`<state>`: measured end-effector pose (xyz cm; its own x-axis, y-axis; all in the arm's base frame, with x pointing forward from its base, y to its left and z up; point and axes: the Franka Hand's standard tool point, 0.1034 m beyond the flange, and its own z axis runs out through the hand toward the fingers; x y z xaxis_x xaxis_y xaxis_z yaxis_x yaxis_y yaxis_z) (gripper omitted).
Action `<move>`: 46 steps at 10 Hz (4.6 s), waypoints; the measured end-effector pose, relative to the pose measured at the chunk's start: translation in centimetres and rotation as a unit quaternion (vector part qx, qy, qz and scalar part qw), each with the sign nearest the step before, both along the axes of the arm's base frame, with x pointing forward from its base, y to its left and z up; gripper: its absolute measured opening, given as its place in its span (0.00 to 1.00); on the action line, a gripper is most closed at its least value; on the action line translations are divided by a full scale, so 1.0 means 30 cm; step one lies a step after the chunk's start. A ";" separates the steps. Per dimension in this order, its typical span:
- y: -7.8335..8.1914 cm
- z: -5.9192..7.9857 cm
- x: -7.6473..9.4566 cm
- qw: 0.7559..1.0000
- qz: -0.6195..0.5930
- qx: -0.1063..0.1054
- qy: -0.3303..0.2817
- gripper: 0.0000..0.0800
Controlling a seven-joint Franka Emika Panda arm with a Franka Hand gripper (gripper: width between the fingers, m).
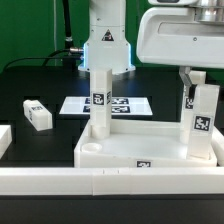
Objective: Assemble desk
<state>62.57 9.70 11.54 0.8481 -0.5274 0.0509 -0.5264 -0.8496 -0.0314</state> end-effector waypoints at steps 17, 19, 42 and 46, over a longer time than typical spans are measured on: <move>0.001 -0.009 -0.007 0.999 -0.044 0.006 0.009 0.81; -0.002 -0.007 -0.005 0.997 0.082 -0.005 0.008 0.81; -0.025 -0.008 0.012 0.984 -0.177 0.025 -0.007 0.36; -0.025 -0.008 0.013 0.969 -0.245 0.029 -0.006 0.65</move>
Offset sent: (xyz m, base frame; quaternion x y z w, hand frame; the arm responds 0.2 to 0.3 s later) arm 0.0012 -0.0002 -0.0020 0.0140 -0.0119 0.2046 0.9787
